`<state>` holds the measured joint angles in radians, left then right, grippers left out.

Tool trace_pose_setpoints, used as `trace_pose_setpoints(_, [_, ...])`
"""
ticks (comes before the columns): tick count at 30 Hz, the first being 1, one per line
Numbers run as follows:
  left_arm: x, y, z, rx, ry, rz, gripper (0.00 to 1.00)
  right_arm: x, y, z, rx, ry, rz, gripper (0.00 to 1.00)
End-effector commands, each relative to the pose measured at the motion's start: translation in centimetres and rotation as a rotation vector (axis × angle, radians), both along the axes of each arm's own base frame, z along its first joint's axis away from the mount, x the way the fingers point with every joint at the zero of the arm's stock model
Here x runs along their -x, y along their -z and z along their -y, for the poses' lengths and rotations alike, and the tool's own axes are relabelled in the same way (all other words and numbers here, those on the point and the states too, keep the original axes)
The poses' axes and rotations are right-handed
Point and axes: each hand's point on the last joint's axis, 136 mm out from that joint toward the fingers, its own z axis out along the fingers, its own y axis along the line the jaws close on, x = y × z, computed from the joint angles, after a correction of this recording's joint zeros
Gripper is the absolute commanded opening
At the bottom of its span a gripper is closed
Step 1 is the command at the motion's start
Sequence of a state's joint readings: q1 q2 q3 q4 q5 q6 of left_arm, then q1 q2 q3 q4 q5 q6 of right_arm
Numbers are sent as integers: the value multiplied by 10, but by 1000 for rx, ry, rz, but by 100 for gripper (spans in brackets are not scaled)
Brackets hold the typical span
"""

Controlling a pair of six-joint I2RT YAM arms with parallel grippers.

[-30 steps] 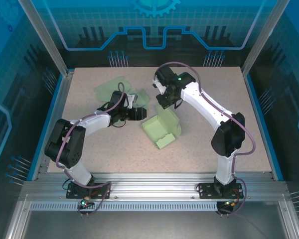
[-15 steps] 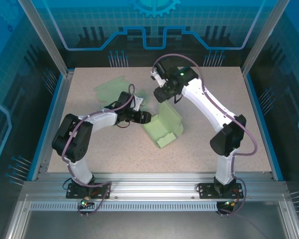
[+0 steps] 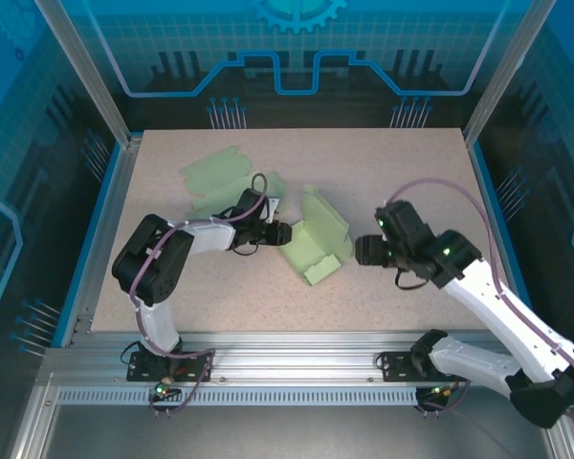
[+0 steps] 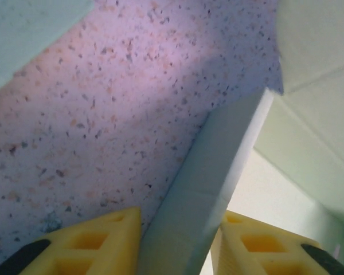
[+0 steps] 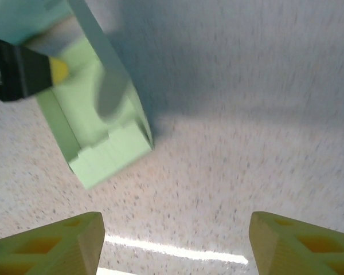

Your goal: Fold the paper box

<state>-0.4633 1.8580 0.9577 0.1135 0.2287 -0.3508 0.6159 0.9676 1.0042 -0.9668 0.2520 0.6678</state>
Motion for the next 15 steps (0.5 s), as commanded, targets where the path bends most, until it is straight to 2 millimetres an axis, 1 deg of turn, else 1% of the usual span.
trace_pose_setpoints(1, [-4,-6,7,48,-117,23,33,4,26,-13,-174,114,-41,69])
trace_pose_setpoints(4, [0,-1,11,46,-181,27,28,9,52,-12,-197,152,-81,70])
trace_pose_setpoints(6, [4,-1,17,62,-203,31,29,7,63,-15,-216,155,-91,70])
trace_pose_setpoints(7, [5,-3,23,71,-200,37,31,4,67,-18,-229,147,-92,70])
trace_pose_setpoints(10, [12,-3,33,72,-195,32,34,-10,73,-18,-246,137,-79,71])
trace_pose_setpoints(12, [14,-3,35,75,-200,24,37,-24,73,-17,-279,128,-70,70])
trace_pose_setpoints(14, [15,-4,33,73,-211,19,43,-39,69,-22,-332,93,-56,70])
trace_pose_setpoints(15, [15,-6,32,70,-213,21,45,-46,69,-21,-334,86,-52,70])
